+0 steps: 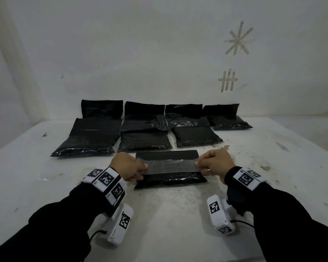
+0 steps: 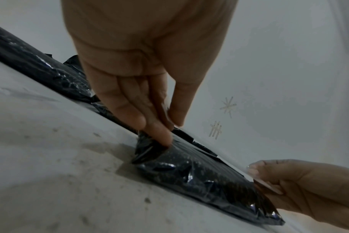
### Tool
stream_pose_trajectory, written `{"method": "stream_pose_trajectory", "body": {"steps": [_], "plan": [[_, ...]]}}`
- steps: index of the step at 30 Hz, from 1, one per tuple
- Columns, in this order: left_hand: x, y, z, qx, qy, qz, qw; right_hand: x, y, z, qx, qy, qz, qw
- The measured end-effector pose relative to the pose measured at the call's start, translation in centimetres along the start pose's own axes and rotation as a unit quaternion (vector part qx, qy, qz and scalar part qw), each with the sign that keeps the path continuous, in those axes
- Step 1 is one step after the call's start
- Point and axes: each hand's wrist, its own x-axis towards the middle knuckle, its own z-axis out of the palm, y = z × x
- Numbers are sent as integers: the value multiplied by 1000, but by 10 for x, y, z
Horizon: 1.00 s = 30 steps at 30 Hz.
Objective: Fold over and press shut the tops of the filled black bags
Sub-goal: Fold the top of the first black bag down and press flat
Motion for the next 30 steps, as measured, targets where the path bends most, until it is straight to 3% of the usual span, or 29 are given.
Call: {"method": "stream_pose_trajectory", "body": {"steps": [6,30], "plan": [[-3,1,0,19,10,-6,1000,2,4,2,-32,30,-9,999],[-5,1,1,-17,7,-43,999,4,3,4,-61,28,-4,998]]}}
